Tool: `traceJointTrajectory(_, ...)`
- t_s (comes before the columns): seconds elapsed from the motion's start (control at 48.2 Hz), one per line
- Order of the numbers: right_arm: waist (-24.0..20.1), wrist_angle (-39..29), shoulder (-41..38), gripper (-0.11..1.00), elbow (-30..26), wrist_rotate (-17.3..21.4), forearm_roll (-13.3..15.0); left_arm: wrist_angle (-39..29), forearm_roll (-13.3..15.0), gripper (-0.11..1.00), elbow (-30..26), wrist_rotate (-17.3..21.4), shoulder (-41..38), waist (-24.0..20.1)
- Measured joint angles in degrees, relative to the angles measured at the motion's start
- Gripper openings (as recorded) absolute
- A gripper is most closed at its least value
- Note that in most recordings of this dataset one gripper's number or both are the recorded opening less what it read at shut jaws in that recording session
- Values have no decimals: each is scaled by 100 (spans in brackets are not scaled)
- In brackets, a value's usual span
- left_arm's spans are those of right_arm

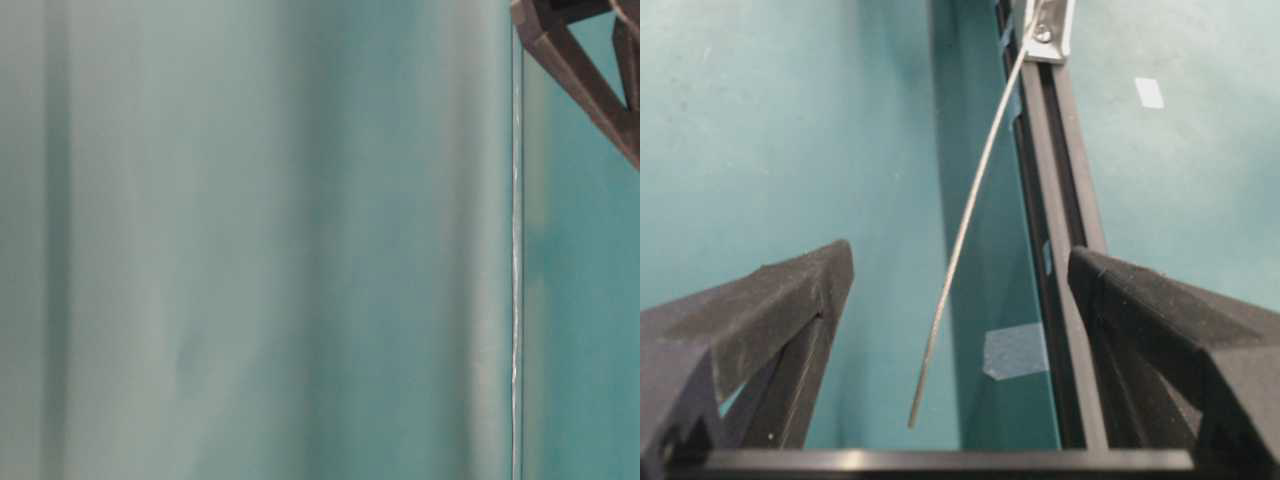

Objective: Insert the wire through the hole in the metal fitting marked with a red label. (retake)

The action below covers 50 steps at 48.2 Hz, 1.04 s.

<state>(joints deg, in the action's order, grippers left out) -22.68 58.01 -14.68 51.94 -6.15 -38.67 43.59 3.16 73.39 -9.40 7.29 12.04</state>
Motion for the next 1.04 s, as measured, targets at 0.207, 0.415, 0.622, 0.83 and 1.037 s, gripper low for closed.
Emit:
traceJointTrajectory(0.207, 18, 0, 193, 85, 88, 0, 0, -79, -9, 80, 26, 149, 185, -132)
traceJointTrajectory(0.415, 18, -9, 316, 85, 114, 0, 0, -88, -9, 80, 70, 149, 316, -158)
traceJointTrajectory(0.622, 18, -149, 431, 85, 114, 9, 0, -88, -9, 80, 70, 149, 457, -158)
traceJointTrajectory(0.83, 26, -229, 466, 85, 114, 9, 0, -88, -9, 80, 70, 149, 492, -167)
traceJointTrajectory(1.037, 18, -229, 466, 85, 105, 9, 0, -88, -9, 79, 70, 149, 492, -158)
